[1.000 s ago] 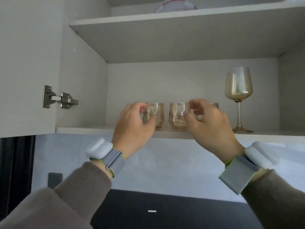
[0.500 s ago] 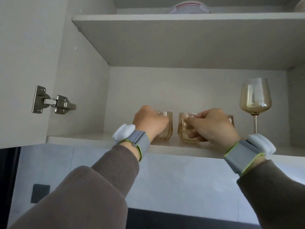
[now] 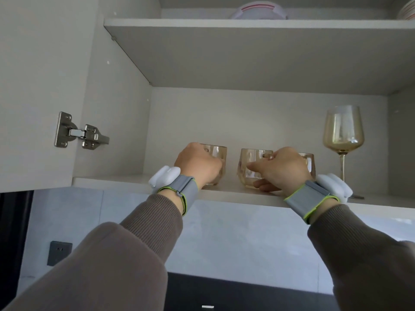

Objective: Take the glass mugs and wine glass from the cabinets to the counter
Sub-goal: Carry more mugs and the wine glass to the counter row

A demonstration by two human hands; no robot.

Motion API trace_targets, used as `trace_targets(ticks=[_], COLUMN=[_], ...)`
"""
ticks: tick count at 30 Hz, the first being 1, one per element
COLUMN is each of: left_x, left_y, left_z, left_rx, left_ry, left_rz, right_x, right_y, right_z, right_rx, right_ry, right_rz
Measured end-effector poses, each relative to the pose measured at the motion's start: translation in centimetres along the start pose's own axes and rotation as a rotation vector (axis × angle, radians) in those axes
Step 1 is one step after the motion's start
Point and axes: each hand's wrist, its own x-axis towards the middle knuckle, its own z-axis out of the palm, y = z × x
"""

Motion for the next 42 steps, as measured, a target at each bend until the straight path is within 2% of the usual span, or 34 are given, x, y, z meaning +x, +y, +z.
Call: trace_targets(ticks=[4, 6, 10, 19, 25, 31, 35, 42], left_x=[-1.4, -2.0, -4.0, -10.1, -16.1, -20.0, -23.7, -27.9], left_y=[-0.3, -0.5, 0.4, 4.2, 5.2, 4.8, 5.7, 7.1], left_z=[-1.2, -1.7, -2.9, -5.2, -5.5, -5.1, -5.7, -6.7], left_rx=[-0.038, -0.078, -0.106, -0.179, -0.167, -0.134, -0.219, -0.292], left_ry=[0.043, 0.115, 0.242, 0.383, 0.366, 0.28, 0.198, 0.05], left_rz=[-0.004, 0.03, 0.126, 0.195, 0.175, 0.181, 0.195, 0.277], right_x=[-0.9, -1.5, -3.3, -9.8, -14.2, -18.4, -24.4, -30.3], right_y=[-0.1, -0.1, -0.3, -0.9, 0.7, 1.7, 2.6, 1.9], right_z=[0.0, 0.3, -0.1, -5.0, -9.2, -12.3, -16.7, -19.7], right_rx=[-0.021, -0.003, 0.078, 0.158, 0.129, 0.081, 0.005, -0.137], right_ry=[-0.005, 0.01, 0.115, 0.195, 0.163, 0.132, 0.199, 0.327], right_rz=[-0.012, -0.029, -0.125, -0.224, -0.218, -0.223, -0.147, -0.1])
